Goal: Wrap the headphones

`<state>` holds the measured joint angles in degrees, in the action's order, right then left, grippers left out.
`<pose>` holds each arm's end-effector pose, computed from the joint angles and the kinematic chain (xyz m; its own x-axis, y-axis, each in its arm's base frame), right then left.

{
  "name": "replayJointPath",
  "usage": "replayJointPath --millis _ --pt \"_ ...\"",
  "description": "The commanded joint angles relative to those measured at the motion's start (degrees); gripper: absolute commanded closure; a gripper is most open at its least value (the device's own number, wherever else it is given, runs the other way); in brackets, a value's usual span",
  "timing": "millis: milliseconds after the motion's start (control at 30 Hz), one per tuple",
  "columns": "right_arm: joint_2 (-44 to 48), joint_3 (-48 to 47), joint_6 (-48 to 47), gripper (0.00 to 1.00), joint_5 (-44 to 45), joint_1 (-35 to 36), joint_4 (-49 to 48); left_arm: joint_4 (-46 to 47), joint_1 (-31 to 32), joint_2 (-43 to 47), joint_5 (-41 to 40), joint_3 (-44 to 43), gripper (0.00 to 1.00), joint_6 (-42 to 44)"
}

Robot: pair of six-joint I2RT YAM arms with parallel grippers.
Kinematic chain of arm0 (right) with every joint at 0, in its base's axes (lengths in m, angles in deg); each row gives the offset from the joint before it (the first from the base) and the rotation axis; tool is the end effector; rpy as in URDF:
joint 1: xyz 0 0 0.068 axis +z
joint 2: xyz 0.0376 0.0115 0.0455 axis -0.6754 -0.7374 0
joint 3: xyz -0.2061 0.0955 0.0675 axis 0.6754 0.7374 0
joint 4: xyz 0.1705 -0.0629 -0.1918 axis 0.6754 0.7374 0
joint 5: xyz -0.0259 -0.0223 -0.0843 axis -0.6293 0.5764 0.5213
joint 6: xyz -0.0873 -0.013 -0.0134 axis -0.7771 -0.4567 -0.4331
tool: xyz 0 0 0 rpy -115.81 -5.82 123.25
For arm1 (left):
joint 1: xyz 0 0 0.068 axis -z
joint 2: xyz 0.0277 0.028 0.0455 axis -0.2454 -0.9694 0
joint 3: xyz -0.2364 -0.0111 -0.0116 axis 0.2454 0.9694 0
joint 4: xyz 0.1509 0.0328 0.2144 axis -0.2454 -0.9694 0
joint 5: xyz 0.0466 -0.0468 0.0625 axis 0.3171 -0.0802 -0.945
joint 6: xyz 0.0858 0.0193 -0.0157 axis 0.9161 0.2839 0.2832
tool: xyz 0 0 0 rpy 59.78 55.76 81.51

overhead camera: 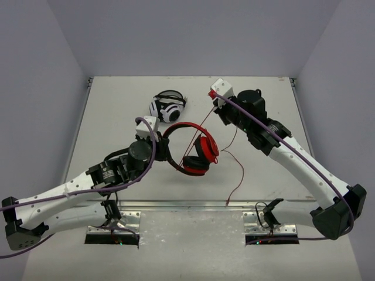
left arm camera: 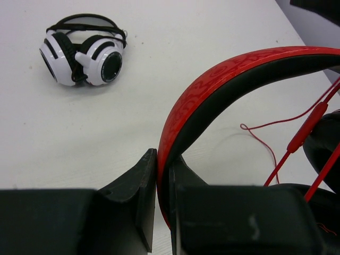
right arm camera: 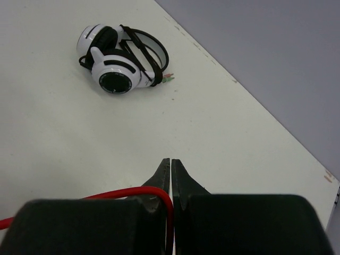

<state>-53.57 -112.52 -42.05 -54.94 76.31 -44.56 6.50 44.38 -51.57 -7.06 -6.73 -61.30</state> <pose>0.2883 0.1855 0.3258 -0.1366 -0.3650 -0.9209 -0.5373 0.8083 -0.2407 0.1709 -0.1877 0.2929 -0.2984 -0.0607 -0.9525 0.2972 0.9425 -0.1532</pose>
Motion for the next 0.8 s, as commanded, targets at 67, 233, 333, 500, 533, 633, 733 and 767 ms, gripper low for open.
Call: replayJointPath --millis 67,233,333,500,533,633,733,767 --pt "3.74 3.40 5.08 0.99 -0.69 -1.04 -7.46 -2.30 1.00 2.67 -0.47 -6.04 1.00 0.01" --pt "5.50 6.04 8.42 0.99 -2.18 -1.22 -10.10 -2.48 0.92 3.12 -0.73 -9.72 1.00 0.80" --pt "6.91 7.54 10.79 0.99 -3.67 -1.22 -12.30 -2.92 0.92 2.85 0.05 -12.88 1.00 0.89" --pt "7.87 9.04 14.56 0.99 -6.92 -1.22 -15.63 -0.46 0.92 4.60 2.25 -16.32 1.00 3.35" --pt "7.88 9.21 15.88 0.99 -7.97 -1.22 -15.91 -0.20 1.00 4.78 2.43 -17.11 1.00 3.78" --pt "7.70 9.30 19.39 0.99 -13.95 -1.22 -17.13 -1.68 1.00 3.48 2.87 -22.98 1.00 5.36" --pt "7.96 10.26 22.65 0.99 -17.30 -1.22 -18.72 -2.30 1.00 1.89 3.13 -26.24 1.00 6.07" --pt "8.05 10.53 23.01 0.99 -17.21 -1.22 -19.76 -2.65 1.00 0.93 3.31 -28.34 1.00 6.42"
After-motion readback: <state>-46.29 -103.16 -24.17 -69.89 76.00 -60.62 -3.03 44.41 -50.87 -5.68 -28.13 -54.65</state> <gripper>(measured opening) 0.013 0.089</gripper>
